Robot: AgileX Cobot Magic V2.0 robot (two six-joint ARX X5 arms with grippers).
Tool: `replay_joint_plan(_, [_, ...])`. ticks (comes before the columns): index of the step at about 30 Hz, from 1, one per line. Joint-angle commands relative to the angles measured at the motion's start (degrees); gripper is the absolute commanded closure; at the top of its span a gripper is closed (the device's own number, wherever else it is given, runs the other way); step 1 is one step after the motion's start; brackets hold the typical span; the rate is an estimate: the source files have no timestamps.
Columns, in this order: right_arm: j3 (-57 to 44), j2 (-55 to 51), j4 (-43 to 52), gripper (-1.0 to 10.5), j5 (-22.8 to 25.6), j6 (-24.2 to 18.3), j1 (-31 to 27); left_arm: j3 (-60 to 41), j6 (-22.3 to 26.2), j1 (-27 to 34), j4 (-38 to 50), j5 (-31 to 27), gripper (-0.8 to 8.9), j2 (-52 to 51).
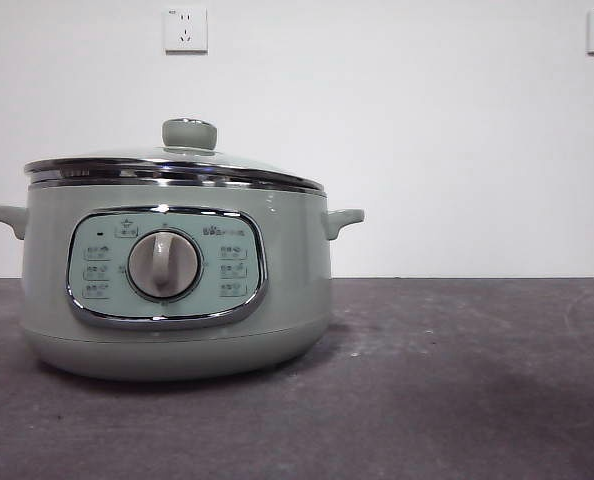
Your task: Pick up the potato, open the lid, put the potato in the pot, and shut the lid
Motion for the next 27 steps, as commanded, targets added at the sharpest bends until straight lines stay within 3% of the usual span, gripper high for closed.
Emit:
replay_joint_plan(1, [-1.6,-0.9,0.5,9.5,0.0,1.4,-0.1,-0.9,-0.2,0.2,0.1,-0.1,8.17,-0.2])
replay_joint_plan(8, [-2.0,-1.2,-1.6,9.5,0.0,5.6,-0.1,-0.9,-0.2,0.2,0.2,-0.1,8.17,-0.2])
replay_joint_plan(27, [-2.0,-1.0,-1.7,9.5,0.0,5.7,-0.1,-0.9,-0.2,0.2,0.2,-0.1,8.17,-0.2])
